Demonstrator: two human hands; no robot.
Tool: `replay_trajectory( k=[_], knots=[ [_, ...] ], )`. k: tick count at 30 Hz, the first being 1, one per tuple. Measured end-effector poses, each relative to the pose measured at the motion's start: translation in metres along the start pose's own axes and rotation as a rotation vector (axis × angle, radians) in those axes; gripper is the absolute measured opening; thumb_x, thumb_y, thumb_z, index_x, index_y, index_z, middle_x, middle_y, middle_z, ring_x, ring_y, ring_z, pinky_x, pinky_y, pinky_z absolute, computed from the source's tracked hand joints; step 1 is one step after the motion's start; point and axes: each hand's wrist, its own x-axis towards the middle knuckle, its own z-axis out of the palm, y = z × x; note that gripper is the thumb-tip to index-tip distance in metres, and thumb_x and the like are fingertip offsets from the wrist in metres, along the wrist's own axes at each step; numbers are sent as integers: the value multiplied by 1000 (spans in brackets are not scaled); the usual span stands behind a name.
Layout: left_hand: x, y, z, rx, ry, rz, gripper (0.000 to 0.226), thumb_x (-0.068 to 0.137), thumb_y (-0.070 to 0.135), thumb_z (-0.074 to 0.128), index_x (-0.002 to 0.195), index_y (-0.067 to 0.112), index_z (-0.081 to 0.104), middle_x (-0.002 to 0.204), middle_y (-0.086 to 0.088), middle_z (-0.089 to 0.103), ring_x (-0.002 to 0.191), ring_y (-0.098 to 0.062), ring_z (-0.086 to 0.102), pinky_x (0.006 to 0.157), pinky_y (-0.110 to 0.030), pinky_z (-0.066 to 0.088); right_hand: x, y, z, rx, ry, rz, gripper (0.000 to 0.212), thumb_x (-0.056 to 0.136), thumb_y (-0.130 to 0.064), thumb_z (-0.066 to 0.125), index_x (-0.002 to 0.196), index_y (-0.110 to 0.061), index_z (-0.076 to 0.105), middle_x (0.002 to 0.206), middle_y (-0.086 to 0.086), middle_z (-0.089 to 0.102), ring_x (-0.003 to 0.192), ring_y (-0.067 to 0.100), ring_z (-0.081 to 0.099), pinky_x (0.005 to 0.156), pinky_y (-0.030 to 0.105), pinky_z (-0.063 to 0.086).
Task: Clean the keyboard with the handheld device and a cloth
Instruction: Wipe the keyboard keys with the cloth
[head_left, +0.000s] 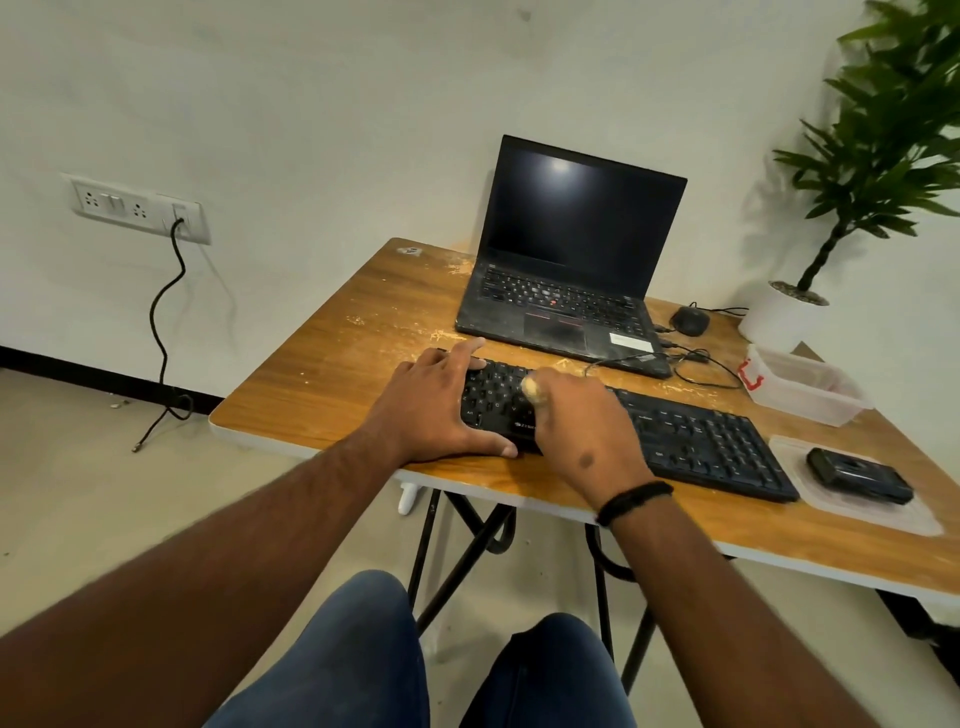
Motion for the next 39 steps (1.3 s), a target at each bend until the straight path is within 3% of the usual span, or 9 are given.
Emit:
replay_trajectory(
  k=[2,4,10,16,22,27,32,36,39],
  knots=[
    [0,0,0,-3,-2,-6,132,53,92,67,157,29,15,150,9,49,137,-19,40,113,-48,34,13,0,2,-7,59,70,13,99,-17,49,109,-17,58,98,5,65,88,21,58,75,33,50],
    [-1,0,0,-3,3,-3,129,55,90,66,157,29,15,149,9,50,136,-19,41,112,-49,36,16,-15,11,-52,-28,67,15,97,-17,55,112,-15,58,103,6,65,97,24,61,80,36,51],
    [0,-4,2,-10,-3,18,116,61,72,60,157,26,14,149,11,51,136,-21,40,108,-49,37,-12,-37,14,-72,-119,-139,16,98,-12,48,111,-14,57,102,6,64,95,24,61,87,40,54],
    [0,-2,1,-3,-9,-6,131,51,94,57,157,27,16,149,6,50,137,-22,40,112,-50,36,13,-18,5,36,88,78,13,99,-17,48,105,-17,59,90,1,60,80,19,52,66,33,43],
    [0,-3,2,-9,-4,18,111,65,64,61,158,26,14,149,9,51,138,-21,38,108,-48,35,-3,-44,33,-54,-23,-34,17,97,-9,49,111,-11,57,107,9,64,102,25,58,87,40,54],
    [0,-3,2,4,-9,11,126,58,87,59,158,26,14,149,9,51,136,-21,40,110,-48,36,-14,-22,18,77,4,-23,14,101,-16,44,101,-18,58,89,-1,61,82,16,58,78,35,54],
    [0,-1,1,15,-5,-6,132,54,93,66,157,29,15,151,8,48,138,-20,40,113,-47,34,1,4,15,57,48,187,14,99,-15,49,110,-17,58,101,4,65,89,20,59,82,36,54],
    [1,-2,2,26,1,0,129,57,91,64,157,27,14,150,6,50,137,-21,41,113,-48,36,-16,-15,22,-86,-71,87,25,96,-25,58,118,-13,56,112,7,63,105,24,60,88,37,52],
    [1,-3,3,20,2,5,126,59,87,65,158,27,14,149,4,51,136,-22,42,112,-47,36,-23,-19,16,-73,-55,-22,13,99,-21,53,111,-16,56,104,4,64,93,21,60,80,36,50]
  ],
)
